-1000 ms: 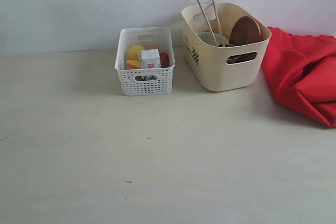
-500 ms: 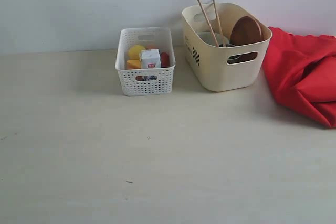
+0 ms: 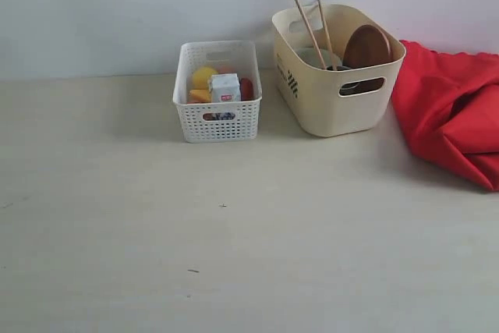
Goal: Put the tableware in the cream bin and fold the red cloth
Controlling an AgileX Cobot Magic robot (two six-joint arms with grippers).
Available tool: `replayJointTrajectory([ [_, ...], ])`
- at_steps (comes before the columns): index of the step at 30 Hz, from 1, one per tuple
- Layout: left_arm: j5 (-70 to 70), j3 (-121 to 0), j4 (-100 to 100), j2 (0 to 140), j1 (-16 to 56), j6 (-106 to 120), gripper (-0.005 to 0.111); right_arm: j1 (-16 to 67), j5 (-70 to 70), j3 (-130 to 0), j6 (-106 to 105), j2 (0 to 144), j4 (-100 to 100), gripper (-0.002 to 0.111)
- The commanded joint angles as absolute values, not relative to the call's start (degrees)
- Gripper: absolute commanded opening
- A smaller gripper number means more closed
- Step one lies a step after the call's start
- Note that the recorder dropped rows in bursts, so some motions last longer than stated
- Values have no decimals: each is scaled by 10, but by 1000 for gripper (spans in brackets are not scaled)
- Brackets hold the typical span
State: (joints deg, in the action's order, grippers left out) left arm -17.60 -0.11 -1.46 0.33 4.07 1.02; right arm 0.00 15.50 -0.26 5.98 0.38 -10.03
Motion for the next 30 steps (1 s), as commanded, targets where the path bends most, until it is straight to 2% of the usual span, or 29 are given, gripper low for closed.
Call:
replayJointTrajectory([
  [1,-176,0,-18,0,40,12,12,-3,151,0,61,0,-105,0],
  [30,-179,0,-4,0,39,12,12,0,153,0,63,0,-74,0],
])
